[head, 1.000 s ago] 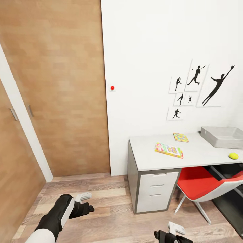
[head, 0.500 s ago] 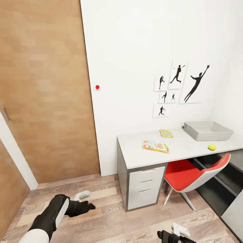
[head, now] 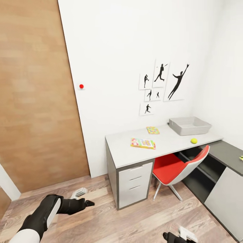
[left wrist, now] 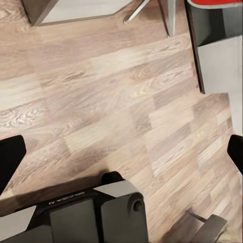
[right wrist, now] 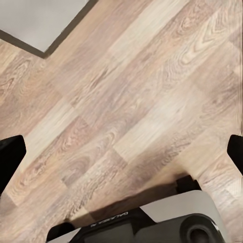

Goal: Put all the toys in the child's room - the three board games (two on the bed and one on the table), the two jigsaw puzzles on the table, and the tennis ball on the table - inside the toy box on the table in the child's room.

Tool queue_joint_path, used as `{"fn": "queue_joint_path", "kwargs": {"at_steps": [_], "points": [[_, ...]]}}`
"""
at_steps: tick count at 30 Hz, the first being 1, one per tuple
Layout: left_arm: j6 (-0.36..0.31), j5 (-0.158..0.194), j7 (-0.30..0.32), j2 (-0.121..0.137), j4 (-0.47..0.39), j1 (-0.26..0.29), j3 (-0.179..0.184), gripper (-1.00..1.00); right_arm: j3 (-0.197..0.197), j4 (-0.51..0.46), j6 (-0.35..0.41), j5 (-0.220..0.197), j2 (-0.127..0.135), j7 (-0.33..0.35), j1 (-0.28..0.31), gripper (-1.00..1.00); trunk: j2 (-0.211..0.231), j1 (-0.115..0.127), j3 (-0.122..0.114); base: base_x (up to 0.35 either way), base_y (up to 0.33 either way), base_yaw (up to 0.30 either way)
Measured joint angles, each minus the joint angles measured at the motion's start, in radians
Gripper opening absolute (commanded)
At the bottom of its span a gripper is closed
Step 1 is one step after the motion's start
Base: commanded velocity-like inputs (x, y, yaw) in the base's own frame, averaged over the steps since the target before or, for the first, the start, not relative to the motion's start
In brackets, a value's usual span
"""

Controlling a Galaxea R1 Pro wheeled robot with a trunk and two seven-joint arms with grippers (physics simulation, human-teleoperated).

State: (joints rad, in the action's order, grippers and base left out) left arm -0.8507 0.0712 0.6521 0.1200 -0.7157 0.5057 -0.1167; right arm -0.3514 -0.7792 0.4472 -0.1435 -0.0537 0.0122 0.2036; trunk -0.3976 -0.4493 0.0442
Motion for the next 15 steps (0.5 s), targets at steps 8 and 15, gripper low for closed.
{"fn": "queue_joint_path", "kwargs": {"at_steps": [8, 15], "points": [[0.005, 0.001, 0.127, 0.024, 0.000, 0.000, -0.001, 1.00, -0.042, 0.001, 0.001, -0.002, 0.014, 0.004, -0.001, 1.00, 0.000, 0.000, 0.005, 0.000, 0.000, -0.256], [0.004, 0.001, 0.191, 0.027, 0.000, 0.000, -0.001, 1.00, -0.077, 0.004, -0.001, -0.003, 0.016, 0.008, -0.001, 1.00, 0.000, 0.000, 0.010, 0.000, 0.000, -0.256]]}}
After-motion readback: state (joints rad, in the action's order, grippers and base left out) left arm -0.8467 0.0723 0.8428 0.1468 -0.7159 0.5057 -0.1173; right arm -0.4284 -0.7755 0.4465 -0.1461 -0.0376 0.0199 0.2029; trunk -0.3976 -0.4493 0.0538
